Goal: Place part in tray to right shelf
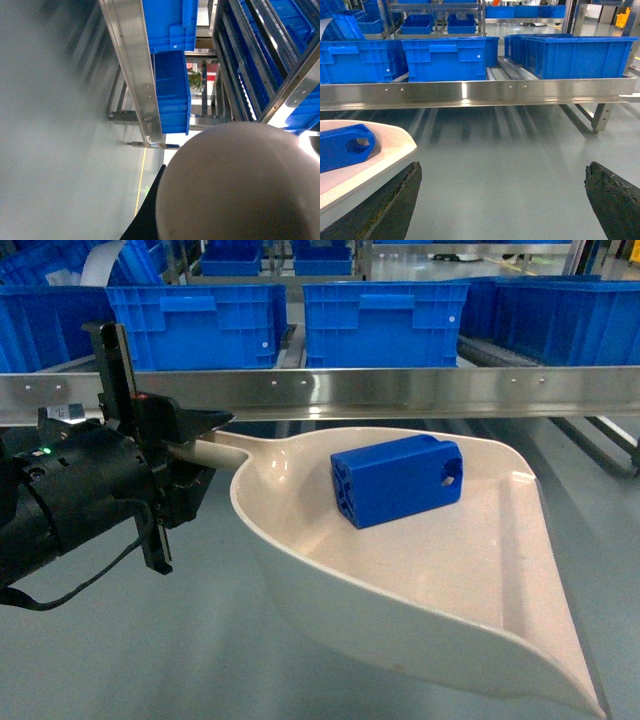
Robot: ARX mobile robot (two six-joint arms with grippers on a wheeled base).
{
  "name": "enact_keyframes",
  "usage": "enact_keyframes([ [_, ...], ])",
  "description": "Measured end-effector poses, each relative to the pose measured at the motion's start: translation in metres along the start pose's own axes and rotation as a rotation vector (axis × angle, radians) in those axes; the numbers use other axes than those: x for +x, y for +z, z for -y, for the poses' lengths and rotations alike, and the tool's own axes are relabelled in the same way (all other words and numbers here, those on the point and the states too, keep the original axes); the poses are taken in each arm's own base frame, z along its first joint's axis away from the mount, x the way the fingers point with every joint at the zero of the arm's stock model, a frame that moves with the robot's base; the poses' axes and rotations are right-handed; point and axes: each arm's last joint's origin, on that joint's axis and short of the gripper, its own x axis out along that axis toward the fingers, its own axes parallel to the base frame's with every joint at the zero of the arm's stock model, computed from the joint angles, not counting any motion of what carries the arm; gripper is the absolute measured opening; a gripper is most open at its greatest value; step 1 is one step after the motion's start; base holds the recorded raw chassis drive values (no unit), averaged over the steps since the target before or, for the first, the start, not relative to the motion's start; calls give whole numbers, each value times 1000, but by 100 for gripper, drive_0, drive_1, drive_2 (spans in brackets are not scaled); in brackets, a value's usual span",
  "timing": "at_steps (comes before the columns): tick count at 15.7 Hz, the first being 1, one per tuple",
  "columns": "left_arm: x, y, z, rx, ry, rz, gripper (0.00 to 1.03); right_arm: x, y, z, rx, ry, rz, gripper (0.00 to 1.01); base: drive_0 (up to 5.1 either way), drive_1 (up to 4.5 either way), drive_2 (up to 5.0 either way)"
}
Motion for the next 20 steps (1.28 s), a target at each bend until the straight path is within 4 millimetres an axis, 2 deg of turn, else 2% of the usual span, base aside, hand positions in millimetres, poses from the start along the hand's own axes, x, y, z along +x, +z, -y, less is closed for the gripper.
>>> enact_keyframes([
  [3,0,1,0,-1,1,5,14,0,0,0,0,2,-1,98,-337,481,-136],
  [20,-1,2,1,1,-6,11,14,0,0,0,0,3,1,98,-9,420,-439],
])
